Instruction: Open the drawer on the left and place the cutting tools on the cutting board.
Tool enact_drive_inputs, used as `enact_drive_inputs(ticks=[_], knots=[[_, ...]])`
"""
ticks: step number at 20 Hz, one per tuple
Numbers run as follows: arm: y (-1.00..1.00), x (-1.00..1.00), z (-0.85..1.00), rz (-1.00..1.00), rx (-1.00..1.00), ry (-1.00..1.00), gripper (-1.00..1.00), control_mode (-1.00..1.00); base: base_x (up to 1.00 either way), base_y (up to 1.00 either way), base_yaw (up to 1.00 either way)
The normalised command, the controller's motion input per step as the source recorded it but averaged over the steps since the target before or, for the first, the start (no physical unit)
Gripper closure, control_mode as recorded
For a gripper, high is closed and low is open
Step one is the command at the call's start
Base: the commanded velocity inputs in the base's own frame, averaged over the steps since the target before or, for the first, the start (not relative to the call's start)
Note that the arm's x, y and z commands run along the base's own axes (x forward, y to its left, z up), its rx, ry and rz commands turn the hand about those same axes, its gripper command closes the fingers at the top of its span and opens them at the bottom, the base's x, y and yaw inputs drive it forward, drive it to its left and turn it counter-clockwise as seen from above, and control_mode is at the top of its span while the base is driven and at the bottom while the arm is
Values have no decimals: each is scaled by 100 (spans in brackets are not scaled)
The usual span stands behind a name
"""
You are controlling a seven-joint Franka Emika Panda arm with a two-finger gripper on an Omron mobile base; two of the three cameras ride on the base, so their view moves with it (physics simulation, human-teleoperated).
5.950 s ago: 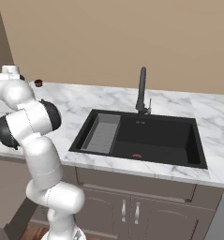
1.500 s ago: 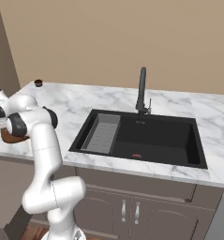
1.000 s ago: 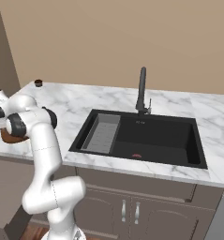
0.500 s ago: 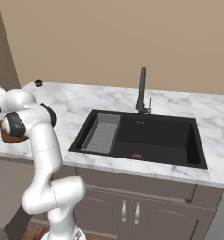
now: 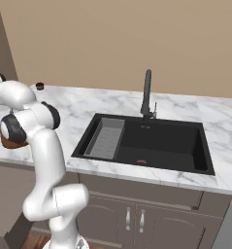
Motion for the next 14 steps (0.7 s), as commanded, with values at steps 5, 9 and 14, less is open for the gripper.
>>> enact_drive_inputs(ticks=[5,9,14], knots=[[-84,-88,44,-6,0,0,-100,-100,0,0,0],[-97,-100,16,-4,1,0,-100,-100,0,0,0],[-100,-94,6,-2,5,2,-100,-100,0,0,0]])
